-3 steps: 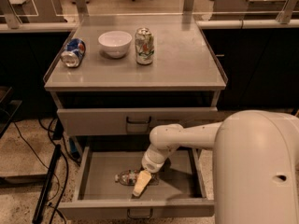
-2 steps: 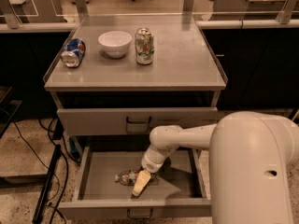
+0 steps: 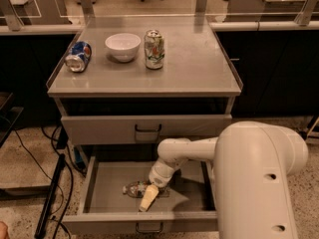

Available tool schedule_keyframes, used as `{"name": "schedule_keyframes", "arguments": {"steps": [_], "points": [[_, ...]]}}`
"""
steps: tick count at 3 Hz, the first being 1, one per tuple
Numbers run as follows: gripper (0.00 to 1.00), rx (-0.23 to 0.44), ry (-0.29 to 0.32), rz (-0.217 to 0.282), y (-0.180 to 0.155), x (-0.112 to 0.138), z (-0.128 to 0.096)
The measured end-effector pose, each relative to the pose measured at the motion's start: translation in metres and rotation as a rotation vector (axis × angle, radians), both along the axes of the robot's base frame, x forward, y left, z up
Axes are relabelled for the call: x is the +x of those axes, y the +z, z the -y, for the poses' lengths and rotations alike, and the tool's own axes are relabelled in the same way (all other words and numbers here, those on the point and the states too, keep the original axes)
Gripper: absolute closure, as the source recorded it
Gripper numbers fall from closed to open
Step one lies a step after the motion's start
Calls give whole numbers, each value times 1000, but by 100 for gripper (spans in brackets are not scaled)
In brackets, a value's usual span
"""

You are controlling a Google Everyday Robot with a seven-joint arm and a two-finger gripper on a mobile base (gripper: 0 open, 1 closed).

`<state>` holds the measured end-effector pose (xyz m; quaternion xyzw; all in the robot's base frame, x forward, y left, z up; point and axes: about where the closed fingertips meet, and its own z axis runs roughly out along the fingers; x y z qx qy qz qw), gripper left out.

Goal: Pick water bottle from middle drawer and place on counter

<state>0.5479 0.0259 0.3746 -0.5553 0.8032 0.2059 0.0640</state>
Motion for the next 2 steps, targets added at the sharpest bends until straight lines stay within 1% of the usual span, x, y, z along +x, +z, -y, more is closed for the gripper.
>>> {"name": "schedule_keyframes", "arguments": {"steps": [1, 2], "points": [[0, 0, 5, -13, -13, -3, -3], [19, 0, 5, -13, -13, -3, -3]]}}
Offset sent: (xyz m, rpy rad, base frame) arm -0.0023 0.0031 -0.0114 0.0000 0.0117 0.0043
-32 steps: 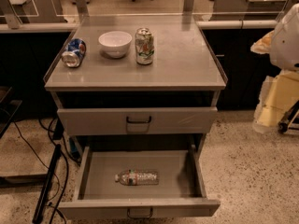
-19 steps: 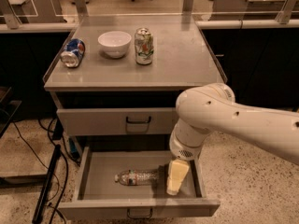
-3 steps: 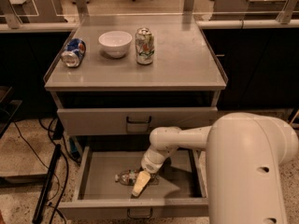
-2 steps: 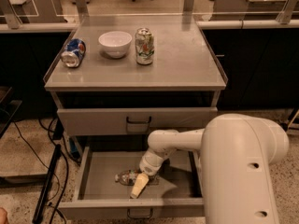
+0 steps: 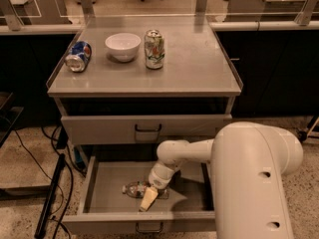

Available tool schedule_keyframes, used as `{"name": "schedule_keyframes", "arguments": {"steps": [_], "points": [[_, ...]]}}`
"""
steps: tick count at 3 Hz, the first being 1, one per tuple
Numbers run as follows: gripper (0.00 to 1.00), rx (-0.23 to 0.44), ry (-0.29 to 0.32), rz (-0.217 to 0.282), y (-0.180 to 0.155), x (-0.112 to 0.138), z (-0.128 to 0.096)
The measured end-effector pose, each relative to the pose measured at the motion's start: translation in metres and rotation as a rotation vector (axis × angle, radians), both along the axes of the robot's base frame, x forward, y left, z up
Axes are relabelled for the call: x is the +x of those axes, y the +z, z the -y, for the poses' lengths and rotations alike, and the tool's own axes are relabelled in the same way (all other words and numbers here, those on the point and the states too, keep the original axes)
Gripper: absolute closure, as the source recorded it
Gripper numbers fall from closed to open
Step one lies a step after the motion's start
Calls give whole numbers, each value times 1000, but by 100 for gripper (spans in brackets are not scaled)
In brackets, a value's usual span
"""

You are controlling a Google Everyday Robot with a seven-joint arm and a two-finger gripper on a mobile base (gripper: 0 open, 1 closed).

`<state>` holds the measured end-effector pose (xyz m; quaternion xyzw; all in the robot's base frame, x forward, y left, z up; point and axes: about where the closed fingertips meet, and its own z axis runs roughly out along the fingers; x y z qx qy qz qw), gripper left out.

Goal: Pick water bottle from middle drawer and place on counter

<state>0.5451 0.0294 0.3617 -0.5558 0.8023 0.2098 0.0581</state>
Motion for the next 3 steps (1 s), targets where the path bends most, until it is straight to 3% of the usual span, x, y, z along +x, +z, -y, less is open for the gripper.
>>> {"name": "schedule_keyframes", "arguments": {"steps": [2, 3], "points": [[65, 0, 0, 0, 0, 0, 0], [96, 3, -4, 1, 3, -1, 1]]}}
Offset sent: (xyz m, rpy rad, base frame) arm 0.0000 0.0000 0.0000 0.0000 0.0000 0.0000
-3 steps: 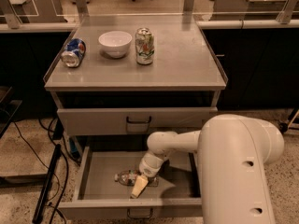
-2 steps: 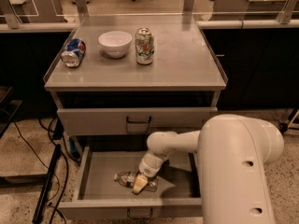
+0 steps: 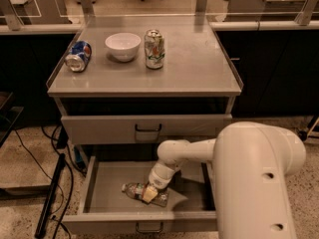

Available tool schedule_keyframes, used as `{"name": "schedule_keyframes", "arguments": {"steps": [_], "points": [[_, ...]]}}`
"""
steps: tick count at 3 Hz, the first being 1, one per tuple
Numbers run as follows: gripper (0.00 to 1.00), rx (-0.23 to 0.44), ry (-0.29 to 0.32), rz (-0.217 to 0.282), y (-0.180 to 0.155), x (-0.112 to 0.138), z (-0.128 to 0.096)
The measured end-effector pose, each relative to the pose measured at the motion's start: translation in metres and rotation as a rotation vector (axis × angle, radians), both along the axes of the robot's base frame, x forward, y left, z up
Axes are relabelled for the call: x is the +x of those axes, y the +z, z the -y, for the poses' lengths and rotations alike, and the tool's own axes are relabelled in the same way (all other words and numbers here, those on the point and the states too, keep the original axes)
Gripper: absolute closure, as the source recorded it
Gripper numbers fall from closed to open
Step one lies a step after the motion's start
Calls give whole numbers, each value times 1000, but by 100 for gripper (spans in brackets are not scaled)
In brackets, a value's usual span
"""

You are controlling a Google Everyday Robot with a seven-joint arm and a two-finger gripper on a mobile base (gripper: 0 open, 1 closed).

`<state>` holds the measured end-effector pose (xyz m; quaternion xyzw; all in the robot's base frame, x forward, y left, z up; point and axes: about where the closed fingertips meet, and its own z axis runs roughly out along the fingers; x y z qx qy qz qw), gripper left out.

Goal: Pick water bottle from middle drawer and place on counter

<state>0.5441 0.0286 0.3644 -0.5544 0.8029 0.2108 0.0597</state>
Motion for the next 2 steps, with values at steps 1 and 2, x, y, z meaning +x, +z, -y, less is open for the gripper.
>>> {"name": "schedule_keyframes", "arguments": {"steps": [1, 2], "points": [[100, 22, -25, 7, 20, -6, 6], [100, 29, -112, 62, 102, -23, 49]]}}
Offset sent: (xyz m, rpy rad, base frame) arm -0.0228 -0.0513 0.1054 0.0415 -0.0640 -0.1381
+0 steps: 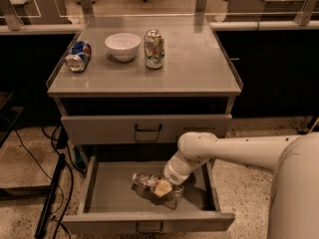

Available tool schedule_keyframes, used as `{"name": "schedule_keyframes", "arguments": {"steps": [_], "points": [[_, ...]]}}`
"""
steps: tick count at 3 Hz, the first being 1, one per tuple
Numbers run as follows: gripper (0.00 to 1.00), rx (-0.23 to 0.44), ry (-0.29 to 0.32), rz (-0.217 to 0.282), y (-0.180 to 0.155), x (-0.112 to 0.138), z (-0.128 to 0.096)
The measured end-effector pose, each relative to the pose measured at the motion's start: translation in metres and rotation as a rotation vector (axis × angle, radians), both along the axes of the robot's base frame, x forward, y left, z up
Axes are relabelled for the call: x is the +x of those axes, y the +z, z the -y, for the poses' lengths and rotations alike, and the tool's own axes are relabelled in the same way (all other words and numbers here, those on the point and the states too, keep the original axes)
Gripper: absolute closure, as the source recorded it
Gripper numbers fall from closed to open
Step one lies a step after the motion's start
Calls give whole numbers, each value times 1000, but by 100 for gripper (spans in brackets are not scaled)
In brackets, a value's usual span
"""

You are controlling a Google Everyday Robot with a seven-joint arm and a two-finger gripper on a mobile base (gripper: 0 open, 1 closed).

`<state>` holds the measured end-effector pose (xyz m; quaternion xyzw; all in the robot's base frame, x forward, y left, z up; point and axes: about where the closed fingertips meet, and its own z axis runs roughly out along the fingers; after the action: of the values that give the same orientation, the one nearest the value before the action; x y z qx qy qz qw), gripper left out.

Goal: Pick water bottle from middle drawer and place on counter

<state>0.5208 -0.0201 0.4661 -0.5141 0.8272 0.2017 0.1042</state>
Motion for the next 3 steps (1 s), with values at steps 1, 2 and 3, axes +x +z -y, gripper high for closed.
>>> {"name": "schedule_keyframes", "arguments": {"steps": [1, 2, 3], "points": [[100, -4, 6, -3, -1, 2, -1], [100, -25, -24, -20, 18, -5, 17], [100, -75, -105, -2, 63, -15, 56]]}}
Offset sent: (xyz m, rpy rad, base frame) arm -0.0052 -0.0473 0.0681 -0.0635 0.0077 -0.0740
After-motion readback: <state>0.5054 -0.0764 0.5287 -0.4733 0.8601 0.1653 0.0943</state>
